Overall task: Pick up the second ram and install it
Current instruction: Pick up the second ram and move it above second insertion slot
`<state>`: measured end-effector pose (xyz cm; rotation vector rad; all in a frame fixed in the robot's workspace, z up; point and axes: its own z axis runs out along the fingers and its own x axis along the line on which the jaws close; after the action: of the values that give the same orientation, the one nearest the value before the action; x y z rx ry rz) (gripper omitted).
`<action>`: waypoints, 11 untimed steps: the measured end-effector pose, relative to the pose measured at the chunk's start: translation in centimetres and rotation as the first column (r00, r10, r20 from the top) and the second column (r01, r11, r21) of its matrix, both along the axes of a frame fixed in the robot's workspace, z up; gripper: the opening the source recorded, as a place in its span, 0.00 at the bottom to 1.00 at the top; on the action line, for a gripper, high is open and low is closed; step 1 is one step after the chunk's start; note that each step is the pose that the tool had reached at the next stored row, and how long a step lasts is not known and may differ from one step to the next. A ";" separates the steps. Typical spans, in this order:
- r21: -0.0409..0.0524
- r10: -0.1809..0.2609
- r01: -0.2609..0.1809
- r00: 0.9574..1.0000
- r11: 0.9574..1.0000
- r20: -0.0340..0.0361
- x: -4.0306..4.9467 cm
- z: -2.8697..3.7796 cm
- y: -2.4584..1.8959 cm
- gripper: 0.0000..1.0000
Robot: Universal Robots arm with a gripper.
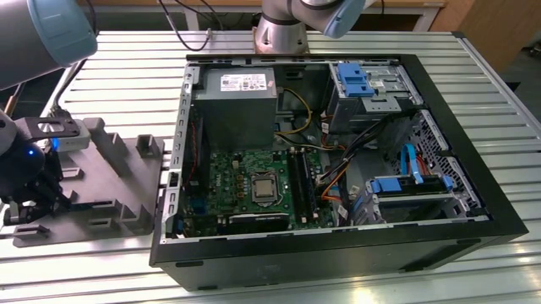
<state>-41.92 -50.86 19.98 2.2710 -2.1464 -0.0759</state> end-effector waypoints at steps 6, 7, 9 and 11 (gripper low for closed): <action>0.000 0.000 0.000 1.000 1.000 0.000 0.00 -0.01 0.00 0.12; 0.000 -0.008 0.008 1.000 1.000 0.000 0.01 -0.02 0.00 0.12; 0.000 -0.027 0.027 1.000 1.000 0.000 0.01 -0.02 0.00 0.12; 0.000 -0.027 0.027 1.000 1.000 0.000 0.01 -0.01 0.00 0.12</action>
<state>-41.91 -50.86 19.97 2.2419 -2.1776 -0.0763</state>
